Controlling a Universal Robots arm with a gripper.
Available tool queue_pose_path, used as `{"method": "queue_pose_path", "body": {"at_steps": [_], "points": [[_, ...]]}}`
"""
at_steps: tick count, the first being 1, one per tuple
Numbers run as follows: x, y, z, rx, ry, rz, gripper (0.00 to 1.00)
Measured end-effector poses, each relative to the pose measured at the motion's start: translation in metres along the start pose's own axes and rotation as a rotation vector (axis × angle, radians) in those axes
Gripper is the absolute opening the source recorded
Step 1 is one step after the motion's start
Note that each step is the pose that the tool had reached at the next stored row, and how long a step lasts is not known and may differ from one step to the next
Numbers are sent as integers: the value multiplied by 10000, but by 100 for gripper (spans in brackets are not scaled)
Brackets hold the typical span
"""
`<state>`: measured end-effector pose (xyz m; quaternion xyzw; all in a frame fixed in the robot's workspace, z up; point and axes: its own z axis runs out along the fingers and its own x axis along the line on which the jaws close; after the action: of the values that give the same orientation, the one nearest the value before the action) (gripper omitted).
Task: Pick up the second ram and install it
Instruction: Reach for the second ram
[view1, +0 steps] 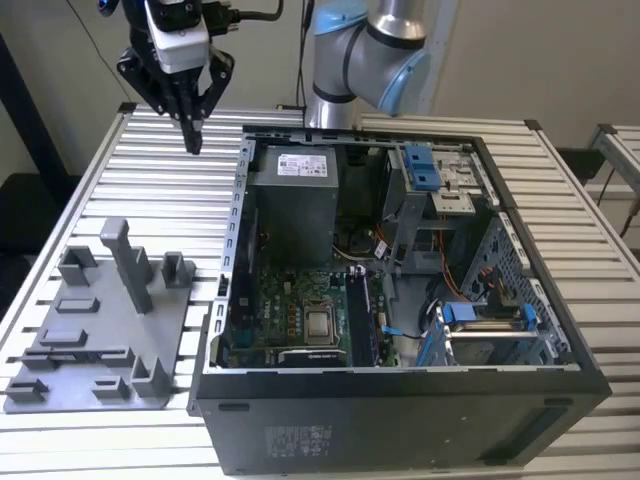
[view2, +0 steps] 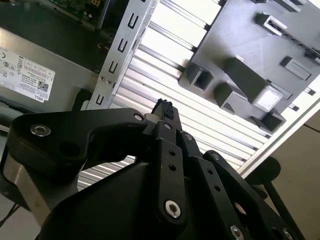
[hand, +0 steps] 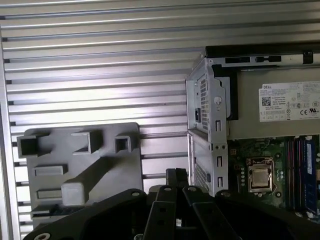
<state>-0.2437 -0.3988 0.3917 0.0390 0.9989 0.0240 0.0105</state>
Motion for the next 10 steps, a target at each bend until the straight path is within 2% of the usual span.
{"method": "queue_pose_path", "body": {"at_steps": [10], "points": [[168, -13, -2, 0, -1, 22, 11]]}}
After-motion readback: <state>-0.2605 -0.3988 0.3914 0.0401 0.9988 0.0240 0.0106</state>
